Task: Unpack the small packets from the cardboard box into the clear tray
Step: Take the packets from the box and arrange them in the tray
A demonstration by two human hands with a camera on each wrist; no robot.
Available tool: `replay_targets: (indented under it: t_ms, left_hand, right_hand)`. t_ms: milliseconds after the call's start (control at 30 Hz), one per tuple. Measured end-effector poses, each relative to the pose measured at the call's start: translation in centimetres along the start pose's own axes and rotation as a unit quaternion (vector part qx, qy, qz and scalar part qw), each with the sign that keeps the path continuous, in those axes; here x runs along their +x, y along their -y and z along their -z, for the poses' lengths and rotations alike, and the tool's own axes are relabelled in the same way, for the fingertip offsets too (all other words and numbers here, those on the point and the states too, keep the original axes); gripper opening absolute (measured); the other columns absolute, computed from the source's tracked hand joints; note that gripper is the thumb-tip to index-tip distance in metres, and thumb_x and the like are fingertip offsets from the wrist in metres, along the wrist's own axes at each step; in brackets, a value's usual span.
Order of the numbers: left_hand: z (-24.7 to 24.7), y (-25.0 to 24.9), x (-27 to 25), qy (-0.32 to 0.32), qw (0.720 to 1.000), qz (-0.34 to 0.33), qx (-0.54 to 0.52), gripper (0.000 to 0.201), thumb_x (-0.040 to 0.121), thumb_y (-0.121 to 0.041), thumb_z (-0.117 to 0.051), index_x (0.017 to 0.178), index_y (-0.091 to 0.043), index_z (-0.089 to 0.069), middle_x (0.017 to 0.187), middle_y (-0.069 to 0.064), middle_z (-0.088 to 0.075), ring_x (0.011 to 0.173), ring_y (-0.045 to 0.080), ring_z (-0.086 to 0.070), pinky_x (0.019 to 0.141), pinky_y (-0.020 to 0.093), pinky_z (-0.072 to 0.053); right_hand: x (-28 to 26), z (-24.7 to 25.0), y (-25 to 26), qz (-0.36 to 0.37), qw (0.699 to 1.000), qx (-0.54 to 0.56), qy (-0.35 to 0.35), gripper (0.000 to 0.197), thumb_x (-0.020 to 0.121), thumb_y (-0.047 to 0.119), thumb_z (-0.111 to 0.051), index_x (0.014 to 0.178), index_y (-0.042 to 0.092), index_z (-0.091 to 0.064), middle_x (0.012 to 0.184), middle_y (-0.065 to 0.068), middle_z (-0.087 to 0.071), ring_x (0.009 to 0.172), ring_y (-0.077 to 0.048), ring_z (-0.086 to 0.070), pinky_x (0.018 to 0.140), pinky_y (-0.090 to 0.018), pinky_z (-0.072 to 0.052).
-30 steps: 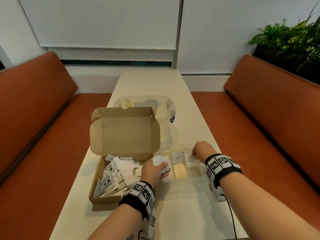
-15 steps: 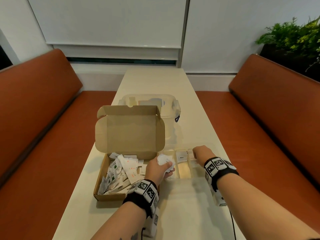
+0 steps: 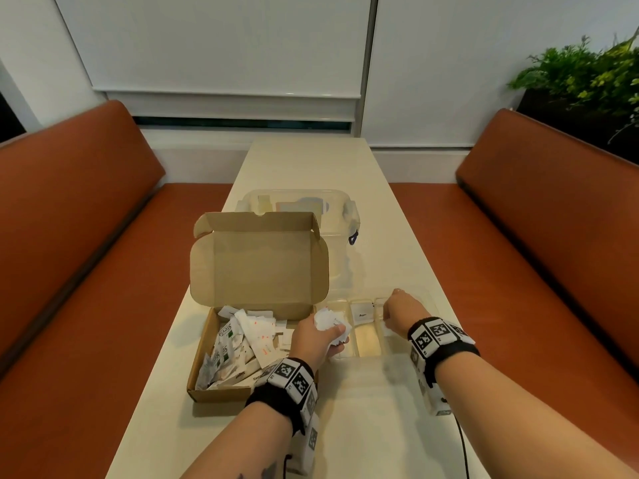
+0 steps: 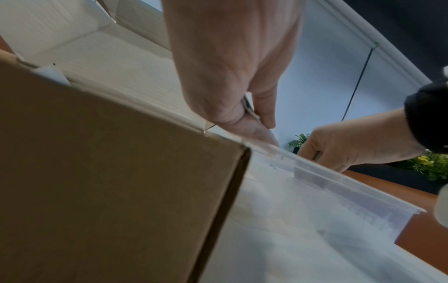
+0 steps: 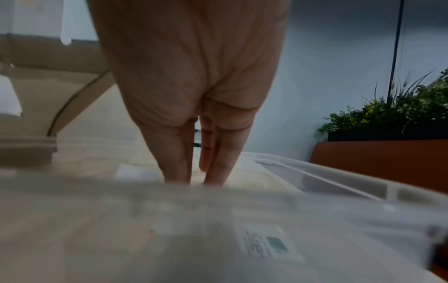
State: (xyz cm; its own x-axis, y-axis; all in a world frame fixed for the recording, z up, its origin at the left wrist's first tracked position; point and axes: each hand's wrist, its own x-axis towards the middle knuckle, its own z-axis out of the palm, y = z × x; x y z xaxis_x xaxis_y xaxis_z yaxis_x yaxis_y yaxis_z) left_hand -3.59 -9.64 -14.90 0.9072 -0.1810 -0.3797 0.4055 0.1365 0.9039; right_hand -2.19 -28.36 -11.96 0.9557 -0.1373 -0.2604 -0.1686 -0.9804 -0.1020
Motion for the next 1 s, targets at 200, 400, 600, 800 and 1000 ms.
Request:
replay_targets:
  t_ms: [200, 400, 600, 800, 1000]
  left_hand:
    - [-0.2, -0.3, 0.1, -0.014, 1.0, 0.001, 0.007, 0.066, 0.079, 0.008, -0.07, 0.138, -0.005, -0.043, 0.095, 0.007, -0.061, 0.087, 0.025, -0.063, 0.063, 0.026, -0.059]
    - [-0.2, -0.4, -0.2, 0.0, 1.0, -0.003, 0.025, 0.075, 0.074, 0.012, -0.072, 0.14, -0.005, -0.041, 0.102, 0.01, -0.062, 0.088, 0.022, -0.063, 0.07, 0.027, -0.059]
    - [0.0, -0.5, -0.5, -0.011, 1.0, -0.003, 0.008, 0.046, 0.075, 0.016, -0.069, 0.117, 0.003, -0.054, 0.099, 0.017, -0.064, 0.081, 0.024, -0.065, 0.062, 0.024, -0.059]
    - [0.1, -1.0, -0.1, -0.028, 0.999, -0.037, -0.009, 0.024, 0.078, 0.015, -0.066, 0.094, -0.002, -0.059, 0.092, 0.017, -0.064, 0.078, 0.022, -0.066, 0.06, 0.023, -0.059]
    - [-0.1, -1.5, 0.1, -0.001, 0.995, -0.058, 0.08, 0.037, 0.077, 0.011, -0.07, 0.081, -0.022, -0.054, 0.085, 0.006, -0.064, 0.075, 0.016, -0.064, 0.07, 0.028, -0.059]
  right_hand:
    - [-1.0, 1.0, 2.2, 0.062, 0.96, 0.267, -0.062, 0.007, 0.085, 0.022, -0.065, 0.083, 0.017, -0.07, 0.076, 0.009, -0.063, 0.074, -0.008, -0.06, 0.061, -0.012, -0.041]
    - [-1.7, 0.7, 4.0, 0.1, 0.937, 0.332, 0.042, 0.011, 0.078, 0.015, -0.075, 0.088, 0.013, -0.071, 0.079, 0.0, -0.067, 0.061, -0.005, -0.057, 0.051, -0.01, -0.046]
    - [-1.8, 0.8, 3.5, 0.066, 0.919, 0.386, 0.032, 0.009, 0.08, 0.003, -0.07, 0.08, 0.008, -0.063, 0.07, -0.007, -0.063, 0.058, -0.013, -0.059, 0.054, -0.017, -0.053]
    - [-2.0, 0.8, 3.1, 0.05, 0.894, 0.442, 0.056, 0.015, 0.082, -0.002, -0.066, 0.082, 0.006, -0.054, 0.071, -0.014, -0.065, 0.059, -0.019, -0.063, 0.066, -0.03, -0.058]
    - [-1.6, 1.0, 2.8, 0.072, 0.916, 0.394, 0.036, 0.024, 0.077, 0.009, -0.074, 0.098, 0.015, -0.063, 0.08, 0.0, -0.059, 0.066, -0.009, -0.058, 0.056, -0.017, -0.05]
